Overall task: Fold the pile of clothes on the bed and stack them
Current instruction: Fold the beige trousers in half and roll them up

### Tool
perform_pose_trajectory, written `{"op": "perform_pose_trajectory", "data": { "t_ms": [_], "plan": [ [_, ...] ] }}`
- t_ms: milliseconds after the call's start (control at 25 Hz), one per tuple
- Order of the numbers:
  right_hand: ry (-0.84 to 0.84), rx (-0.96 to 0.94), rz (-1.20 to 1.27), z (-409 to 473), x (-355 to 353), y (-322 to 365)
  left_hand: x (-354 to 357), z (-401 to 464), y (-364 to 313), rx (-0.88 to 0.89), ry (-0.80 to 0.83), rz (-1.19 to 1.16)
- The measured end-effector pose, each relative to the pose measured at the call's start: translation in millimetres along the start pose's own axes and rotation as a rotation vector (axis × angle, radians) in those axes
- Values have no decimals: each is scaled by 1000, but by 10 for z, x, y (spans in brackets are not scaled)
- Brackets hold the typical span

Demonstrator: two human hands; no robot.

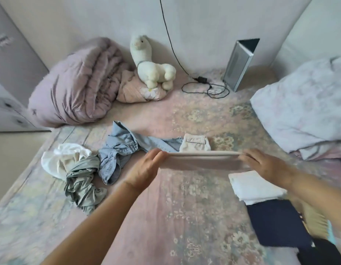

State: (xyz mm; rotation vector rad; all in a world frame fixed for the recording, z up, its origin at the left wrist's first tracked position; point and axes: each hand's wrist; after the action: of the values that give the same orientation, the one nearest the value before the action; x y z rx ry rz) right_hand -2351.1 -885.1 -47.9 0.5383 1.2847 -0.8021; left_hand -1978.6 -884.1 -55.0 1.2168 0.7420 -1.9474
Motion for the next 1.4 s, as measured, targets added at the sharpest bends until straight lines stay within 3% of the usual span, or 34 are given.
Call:
{"op": "perform_pose_trajectory", "data": {
  "t_ms": [120,200,320,480,840,1040,1200,1320,1400],
  "plan": [
    [-108,-128,-76,448,-869,-380,-847,695,42,-134,-91,6],
    [-283,-213,-82,775,-1538,-602,-1417,1137,69,-184,-142,-23],
    [-281,-141,-19,1073,-2405,-795,-2275,1660,3,-186,-257,49],
    [-325,-86,154,1293,-3279,-918,-3190,2122,-41,-217,-251,65],
    [-299,5,238,1462,-4068,-619,-3971,2056,-83,-337,-285,38],
    [-279,88,509,1307,-4404,-346,-4428,1829,-141,-297,-168,18],
    [-256,142,513,1293,-4617,-212,-4665,1749,-169,-262,-104,-7],
    [-329,159,527,1345,-4655,-157,-4662,1765,-197,-254,-143,18],
    [-484,82,628,1461,-4640,7,-4572,1880,-346,-242,-238,-121]
  ]
}}
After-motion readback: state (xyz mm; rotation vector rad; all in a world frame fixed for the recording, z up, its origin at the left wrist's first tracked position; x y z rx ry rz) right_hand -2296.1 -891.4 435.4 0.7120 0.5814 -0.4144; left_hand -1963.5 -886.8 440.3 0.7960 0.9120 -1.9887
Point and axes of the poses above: each hand's wrist, its own z-axis towards the middle knuckle, its own x-axis out of the palm, y = z × x, and after that the axes turned 13 degrees about z, right-handed
